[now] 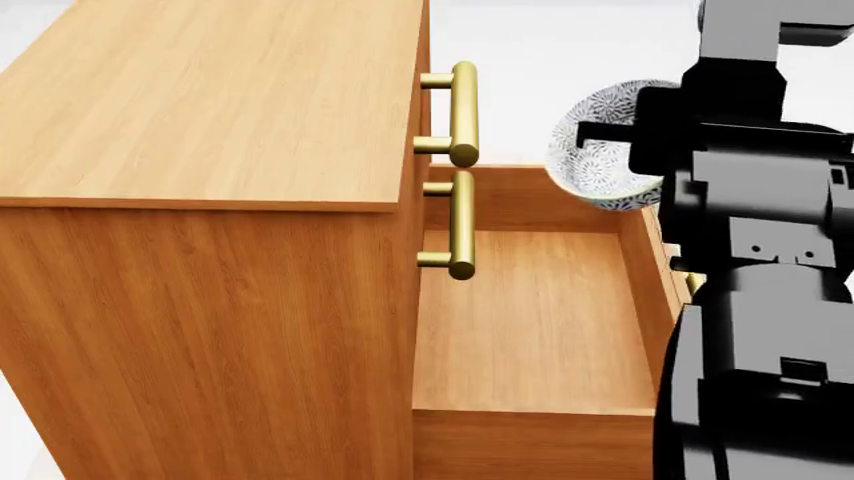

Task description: Put the bowl in the bottom drawer of the cabinet and close it.

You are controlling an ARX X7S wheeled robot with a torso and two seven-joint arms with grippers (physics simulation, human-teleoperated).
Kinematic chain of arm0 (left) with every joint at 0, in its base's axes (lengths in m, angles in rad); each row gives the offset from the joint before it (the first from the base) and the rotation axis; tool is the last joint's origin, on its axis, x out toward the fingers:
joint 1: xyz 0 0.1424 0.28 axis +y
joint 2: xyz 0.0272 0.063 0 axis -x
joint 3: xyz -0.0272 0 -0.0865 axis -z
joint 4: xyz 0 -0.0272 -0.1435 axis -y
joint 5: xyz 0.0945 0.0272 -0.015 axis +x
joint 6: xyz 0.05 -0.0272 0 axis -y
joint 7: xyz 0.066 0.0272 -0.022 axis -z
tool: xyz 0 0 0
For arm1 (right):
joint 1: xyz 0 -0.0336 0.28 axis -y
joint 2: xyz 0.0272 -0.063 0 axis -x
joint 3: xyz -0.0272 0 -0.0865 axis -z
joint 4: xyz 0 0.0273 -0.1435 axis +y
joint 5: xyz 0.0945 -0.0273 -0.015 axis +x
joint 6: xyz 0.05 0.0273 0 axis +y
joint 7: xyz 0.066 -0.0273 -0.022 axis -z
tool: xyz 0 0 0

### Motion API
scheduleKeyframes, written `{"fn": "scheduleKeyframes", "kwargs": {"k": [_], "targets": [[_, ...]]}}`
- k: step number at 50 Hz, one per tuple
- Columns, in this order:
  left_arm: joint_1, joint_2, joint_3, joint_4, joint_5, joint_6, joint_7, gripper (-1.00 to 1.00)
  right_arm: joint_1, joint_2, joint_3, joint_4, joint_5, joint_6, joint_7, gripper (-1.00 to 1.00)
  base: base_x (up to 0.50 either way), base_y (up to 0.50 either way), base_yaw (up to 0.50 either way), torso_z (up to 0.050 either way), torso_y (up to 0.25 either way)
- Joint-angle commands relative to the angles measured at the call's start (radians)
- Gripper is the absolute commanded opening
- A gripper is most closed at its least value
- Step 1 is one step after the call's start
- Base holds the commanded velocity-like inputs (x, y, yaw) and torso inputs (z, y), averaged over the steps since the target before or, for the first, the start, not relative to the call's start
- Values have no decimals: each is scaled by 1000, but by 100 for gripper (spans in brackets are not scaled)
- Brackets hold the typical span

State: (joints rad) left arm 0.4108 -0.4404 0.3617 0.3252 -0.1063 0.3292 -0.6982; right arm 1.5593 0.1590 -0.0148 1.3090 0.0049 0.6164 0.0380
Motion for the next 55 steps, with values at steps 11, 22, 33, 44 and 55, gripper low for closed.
{"fn": "scheduleKeyframes", "kwargs": {"k": [11, 22, 33, 44, 55], "targets": [[-2, -2, 3, -3, -1, 4, -5, 100, -27, -21, -30, -1, -9, 15, -60, -100, 0, 0, 0, 0, 1], [-2, -2, 3, -6, -3, 7, -8, 100, -52, -29, -43, -1, -9, 12, -70, -100, 0, 0, 0, 0, 0], [-2, -5, 4, 0, -5, 3, -10, 100, -69, -32, -49, -1, -7, 10, -66, -100, 0, 0, 0, 0, 1], [-4, -7, 5, -2, -6, 4, -12, 100, -83, -33, -58, -1, -7, 9, -82, -100, 0, 0, 0, 0, 0], [-3, -5, 6, 0, -6, 3, -17, 100, -103, -34, -70, -1, -7, 1, -110, -100, 0, 0, 0, 0, 0]]}}
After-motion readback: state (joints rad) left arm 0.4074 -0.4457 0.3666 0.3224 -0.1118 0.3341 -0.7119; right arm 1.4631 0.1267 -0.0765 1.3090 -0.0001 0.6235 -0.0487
